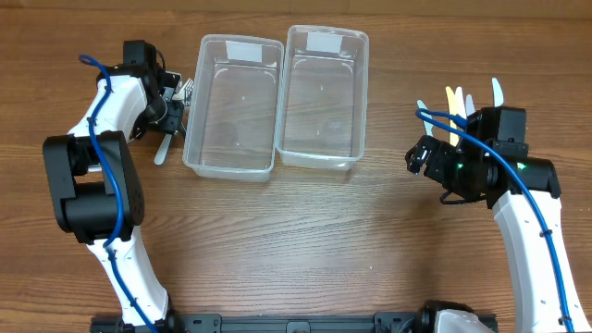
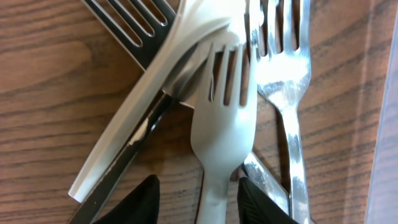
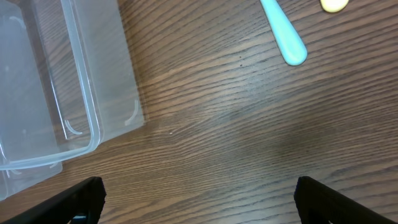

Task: Pack container
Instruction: 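Grasp the white plastic fork with the left gripper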

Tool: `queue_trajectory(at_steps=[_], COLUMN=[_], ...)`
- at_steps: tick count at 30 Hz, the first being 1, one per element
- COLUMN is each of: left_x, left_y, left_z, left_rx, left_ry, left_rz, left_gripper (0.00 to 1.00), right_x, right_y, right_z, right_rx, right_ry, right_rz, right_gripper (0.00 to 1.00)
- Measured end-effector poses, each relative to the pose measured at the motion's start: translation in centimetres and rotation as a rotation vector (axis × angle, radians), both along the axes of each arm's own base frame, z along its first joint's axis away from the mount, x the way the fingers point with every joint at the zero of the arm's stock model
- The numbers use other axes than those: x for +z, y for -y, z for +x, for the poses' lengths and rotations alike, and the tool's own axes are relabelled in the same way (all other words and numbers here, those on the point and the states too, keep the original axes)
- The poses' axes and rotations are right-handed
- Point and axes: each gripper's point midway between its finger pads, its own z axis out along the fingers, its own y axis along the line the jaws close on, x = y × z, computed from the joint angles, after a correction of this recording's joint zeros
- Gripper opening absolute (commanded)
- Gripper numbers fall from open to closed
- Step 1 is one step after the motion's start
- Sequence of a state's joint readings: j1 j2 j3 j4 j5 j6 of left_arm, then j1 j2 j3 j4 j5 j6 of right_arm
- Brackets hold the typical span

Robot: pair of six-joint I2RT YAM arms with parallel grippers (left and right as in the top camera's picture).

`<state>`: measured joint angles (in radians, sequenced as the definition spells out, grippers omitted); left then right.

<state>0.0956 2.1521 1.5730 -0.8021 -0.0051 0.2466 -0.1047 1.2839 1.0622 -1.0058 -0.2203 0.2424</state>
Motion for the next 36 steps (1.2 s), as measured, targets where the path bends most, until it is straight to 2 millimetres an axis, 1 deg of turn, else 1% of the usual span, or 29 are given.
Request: queue_trajectory(at_steps=[2, 9, 13, 19, 22, 26, 30, 34, 36], left_x=[0.0, 0.0, 0.0, 0.1, 0.0, -0.2, -0.4, -0.6, -0.6], left_y=[0.0, 0.4, 0.5, 0.6, 0.6, -0.1, -1.3, -2.5, -2.8], left_z=[0.2, 0.7, 1.1, 1.2, 0.8, 0.4, 0.0, -0.3, -0.4], left_rx=[-0.001, -0.01, -0.016, -0.031, -0.029, -0.02, 0.015, 0.077, 0.095], left_ry=[0.007, 0.028, 0.044, 0.047, 0.031, 0.013, 0.0, -0.003, -0.002], left_rz=[0.001, -0.024, -0.03, -0.032, -0.034, 0.0, 0.039, 0.022, 0.002], left_gripper=[0.45, 0.45, 0.42, 0.47, 0.48, 0.49, 0.52, 0.52, 0.53], right_x=[0.0, 0.0, 0.0, 0.0, 0.0, 0.0, 0.0, 0.0, 0.0], right_y=[0.0, 0.0, 0.0, 0.0, 0.0, 0.0, 0.0, 0.0, 0.0], right_z=[0.0, 0.0, 0.0, 0.0, 0.0, 0.0, 0.0, -0.1, -0.1], right_rx=[0.0, 0.0, 0.0, 0.0, 0.0, 0.0, 0.0, 0.0, 0.0], right_ry=[0.0, 0.0, 0.0, 0.0, -0.001, 0.0, -0.001, -0.002, -0.002], right_rz=[0.0, 0.0, 0.0, 0.0, 0.0, 0.0, 0.0, 0.0, 0.0], right_gripper=[1.0, 1.0, 1.0, 1.0, 1.0, 1.0, 1.0, 1.0, 1.0])
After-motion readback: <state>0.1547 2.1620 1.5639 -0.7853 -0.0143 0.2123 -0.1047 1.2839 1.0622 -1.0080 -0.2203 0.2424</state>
